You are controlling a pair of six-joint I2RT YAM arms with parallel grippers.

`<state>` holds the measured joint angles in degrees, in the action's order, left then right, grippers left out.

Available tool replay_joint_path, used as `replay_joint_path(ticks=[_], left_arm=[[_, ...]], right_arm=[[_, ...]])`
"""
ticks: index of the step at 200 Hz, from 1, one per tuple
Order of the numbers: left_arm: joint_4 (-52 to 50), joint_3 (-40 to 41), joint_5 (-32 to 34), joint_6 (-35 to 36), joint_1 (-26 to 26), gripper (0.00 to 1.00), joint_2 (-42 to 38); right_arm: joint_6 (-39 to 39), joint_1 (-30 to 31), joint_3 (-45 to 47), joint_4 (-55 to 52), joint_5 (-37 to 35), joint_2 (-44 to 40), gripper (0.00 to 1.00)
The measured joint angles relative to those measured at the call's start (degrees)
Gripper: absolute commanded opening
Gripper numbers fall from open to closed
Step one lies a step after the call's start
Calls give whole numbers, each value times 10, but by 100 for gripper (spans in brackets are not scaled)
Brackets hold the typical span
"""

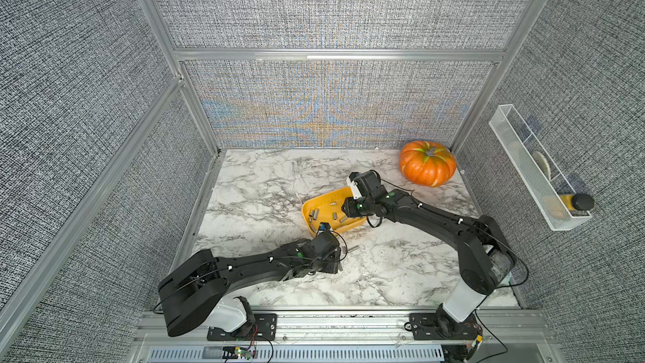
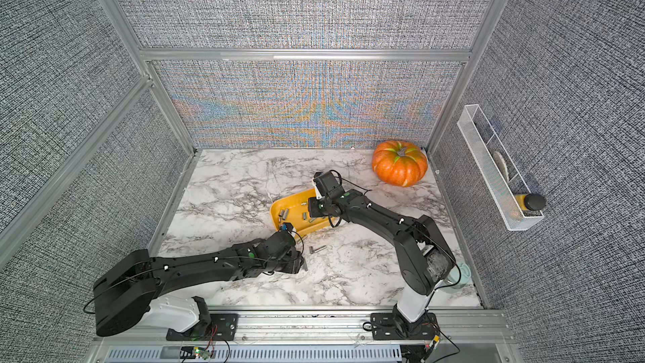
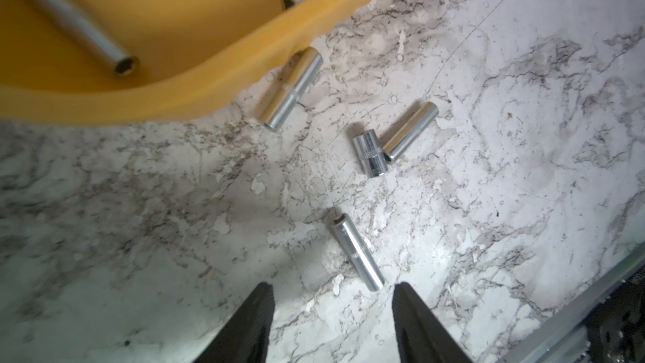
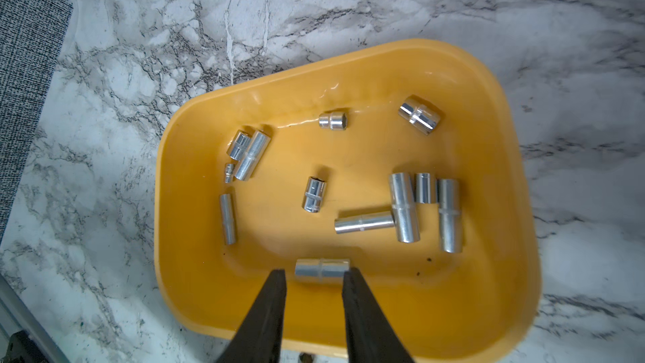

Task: Put the socket on the desktop into the storage box
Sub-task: Place the socket head in the storage box, then pick up the socket head at the center of the board.

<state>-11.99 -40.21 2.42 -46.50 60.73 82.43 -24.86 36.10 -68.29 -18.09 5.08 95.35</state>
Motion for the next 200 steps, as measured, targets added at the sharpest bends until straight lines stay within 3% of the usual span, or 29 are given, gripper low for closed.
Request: replay_joint_path(ticks=[128,200], left_arm=[[-47,-81,-16,6,28,44,112],[-71,-113,-3,4,29,24,145]], right_arm=[[-89,-7,232,-73,-104,-330,35],[-122,-7,294,-110,-120,-378,34]])
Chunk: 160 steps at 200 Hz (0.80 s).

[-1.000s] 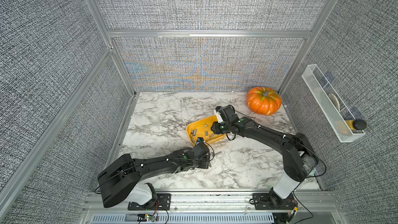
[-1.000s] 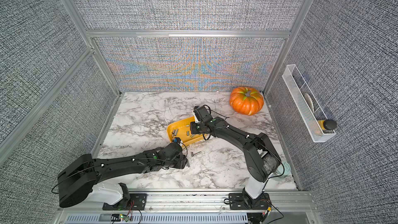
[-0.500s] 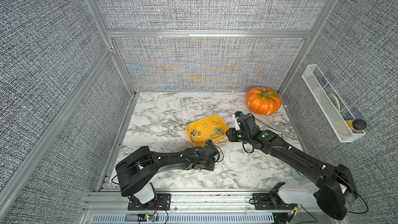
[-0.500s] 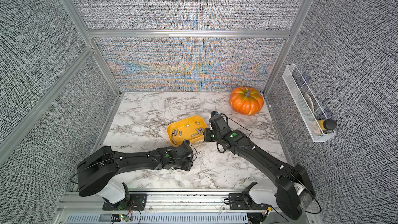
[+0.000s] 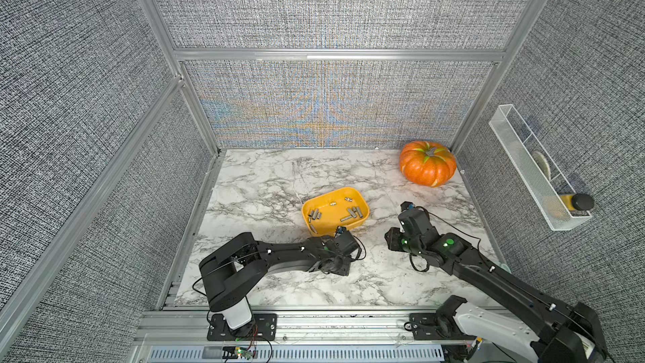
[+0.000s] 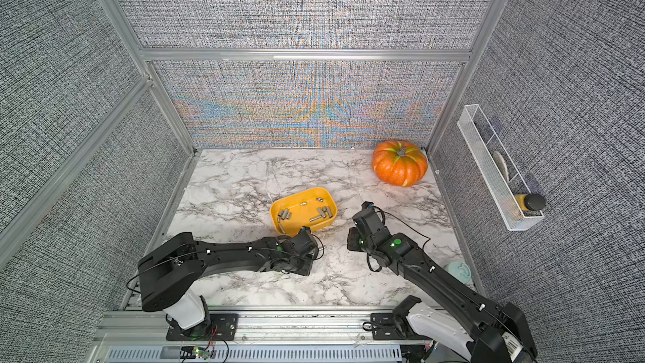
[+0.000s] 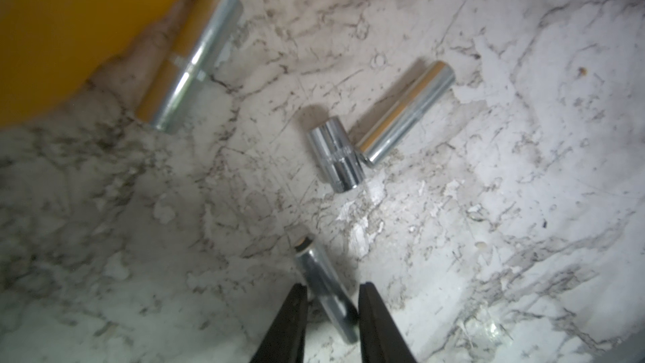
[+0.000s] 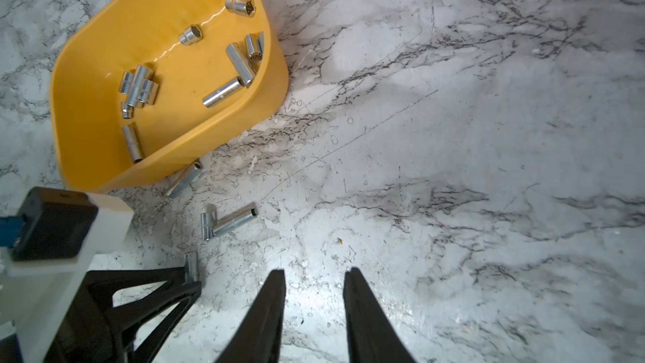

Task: Put the socket on the desktop into the storage box
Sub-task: Pick up the socket head at the center of the board.

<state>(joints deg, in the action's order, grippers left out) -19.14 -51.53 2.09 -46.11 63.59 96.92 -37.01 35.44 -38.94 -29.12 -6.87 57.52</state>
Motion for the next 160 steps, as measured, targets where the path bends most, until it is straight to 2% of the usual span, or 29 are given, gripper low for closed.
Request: replay_joint_path(ticks=[79,160], left_arm=[[-26,-11,9,-1,1,0,2],[-102,-59,21,16,-6,0,-69]], right_arm=[[-6,1,36,-2,-2,-15,35],[2,6,66,27,14,-21,36]])
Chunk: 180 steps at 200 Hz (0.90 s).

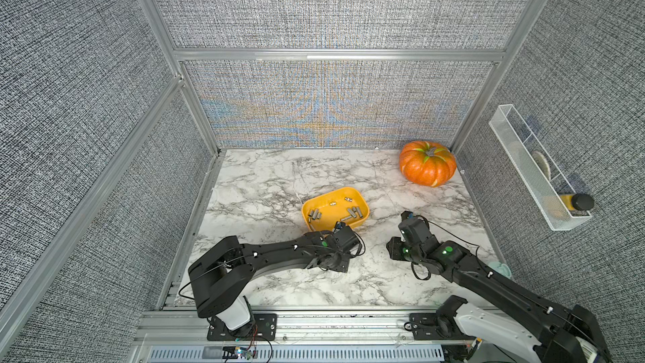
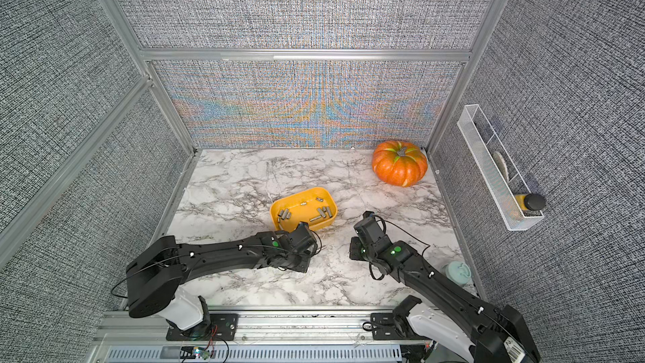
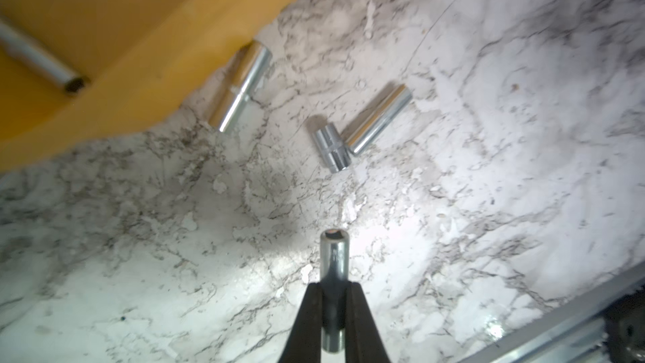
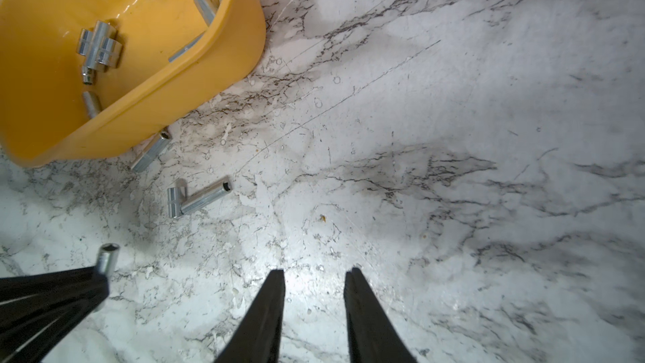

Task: Put the socket on the desktop into the storage box
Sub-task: Pick up the socket head at the center of the board, then place the socket head in the storage box.

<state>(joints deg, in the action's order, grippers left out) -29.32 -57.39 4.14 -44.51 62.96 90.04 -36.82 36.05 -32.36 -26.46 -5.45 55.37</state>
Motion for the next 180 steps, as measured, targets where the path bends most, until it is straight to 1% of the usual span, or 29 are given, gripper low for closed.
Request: replay_joint_path(ticks=[23,53,75,100,132,146,160,169,180], left_arm=[[-19,-31,10,15,-33,0,-28],[-24,-71,13,38,-114,0,-48],[-19,-92,3,57,-167,0,-40],[-11,-108,-17,78,-203,0,-2],[-2,-127,-41,98,-234,15,55],[6,-136,-45,101,-246,20,76],[10,-144,-53,105,-255,30,91],[12,-147,-56,108,-258,38,97],[14,-150,-59,111,-260,42,101]], right_arm=[[4,3,12,12,11,-2,38],[10,19,20,29,16,13,47],[19,43,21,46,19,40,53],[31,70,15,64,16,84,56],[64,103,-18,89,4,157,58],[86,113,-37,98,-1,195,58],[105,115,-54,108,-3,228,59],[117,116,-63,110,-5,245,59],[132,116,-71,116,-7,266,60]])
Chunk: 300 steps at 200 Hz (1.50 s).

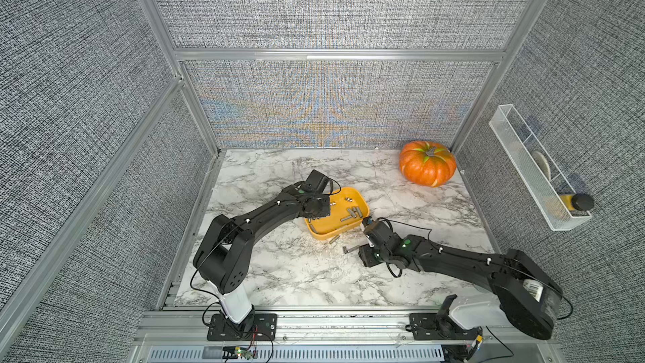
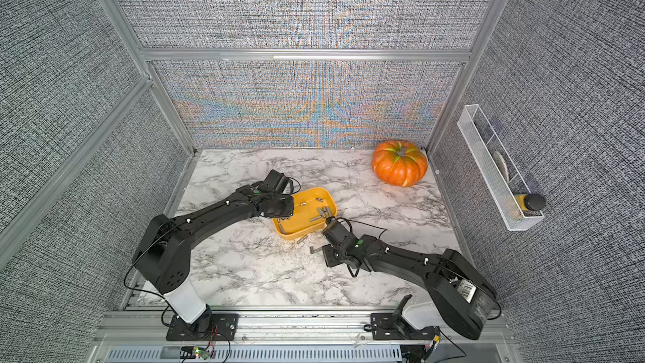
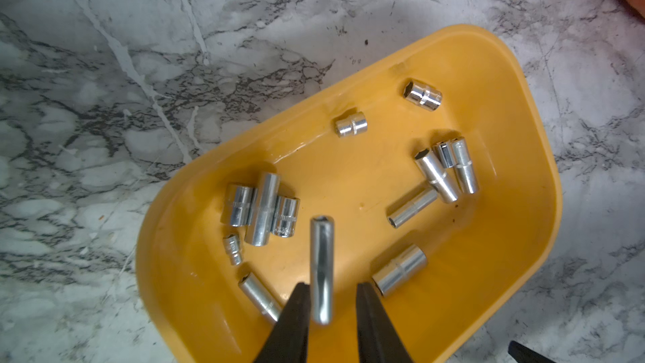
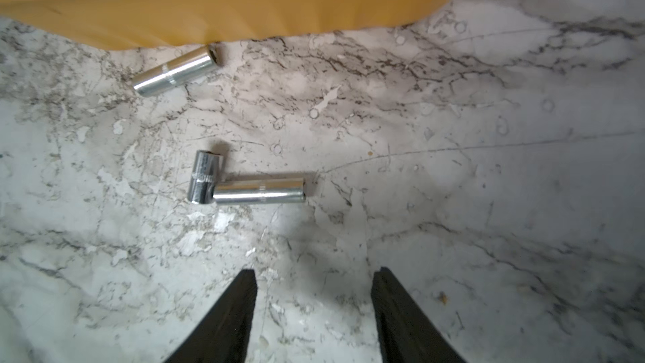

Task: Put the socket on the desktop into the storage box
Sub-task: Place the socket head in the storage box, then pick up the socket head at the center of the board.

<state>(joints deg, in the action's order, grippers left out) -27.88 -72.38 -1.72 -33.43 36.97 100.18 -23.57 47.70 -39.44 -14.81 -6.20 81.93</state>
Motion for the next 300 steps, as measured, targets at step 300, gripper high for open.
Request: replay_joint_path(ticks=[300], left_arm=[[110,413,-24,-148,-7,55,-357]], right_arm=[[137,-7,-75,59,22,129,29]])
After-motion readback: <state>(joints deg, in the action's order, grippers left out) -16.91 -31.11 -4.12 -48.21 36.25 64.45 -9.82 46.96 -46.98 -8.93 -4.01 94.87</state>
